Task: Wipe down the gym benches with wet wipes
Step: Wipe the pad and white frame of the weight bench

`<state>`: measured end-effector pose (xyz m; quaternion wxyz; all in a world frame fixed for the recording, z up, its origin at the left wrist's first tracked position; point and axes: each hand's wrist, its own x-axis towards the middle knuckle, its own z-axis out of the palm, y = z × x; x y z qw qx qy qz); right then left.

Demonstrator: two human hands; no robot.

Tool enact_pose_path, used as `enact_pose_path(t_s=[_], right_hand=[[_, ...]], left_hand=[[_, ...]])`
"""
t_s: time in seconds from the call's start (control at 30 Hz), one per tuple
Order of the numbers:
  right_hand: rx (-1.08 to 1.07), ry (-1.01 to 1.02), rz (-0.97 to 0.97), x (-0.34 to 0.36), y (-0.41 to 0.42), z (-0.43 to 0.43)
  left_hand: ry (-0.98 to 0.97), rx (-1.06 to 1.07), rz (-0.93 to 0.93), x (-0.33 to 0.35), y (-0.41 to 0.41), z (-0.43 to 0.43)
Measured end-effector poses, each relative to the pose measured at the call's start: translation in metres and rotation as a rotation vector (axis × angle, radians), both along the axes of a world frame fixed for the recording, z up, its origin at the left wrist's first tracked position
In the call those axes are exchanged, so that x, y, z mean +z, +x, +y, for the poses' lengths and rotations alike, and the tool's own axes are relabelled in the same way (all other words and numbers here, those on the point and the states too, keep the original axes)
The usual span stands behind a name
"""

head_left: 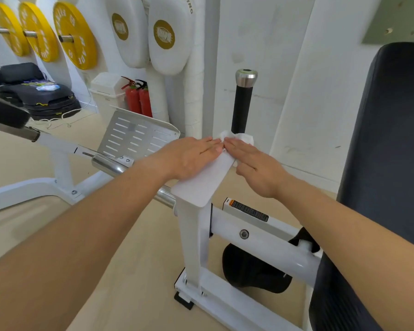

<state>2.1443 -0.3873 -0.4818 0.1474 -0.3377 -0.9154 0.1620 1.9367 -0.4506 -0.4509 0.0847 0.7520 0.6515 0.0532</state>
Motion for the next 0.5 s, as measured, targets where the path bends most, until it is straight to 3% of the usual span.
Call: enact_pose_path(t_s=[0.13,0.5], right_hand=[[-0.031,-0.056,0.038,-0.002,0.002,-0.018],[0.226,0.030,-0.030,0.000,0.012,-0.128]], left_hand=[[0.024,0.030,-0.091,0.000,-0.005,-0.020],[0.086,-0.049,-0.202,-0.013,0.003,-0.158]])
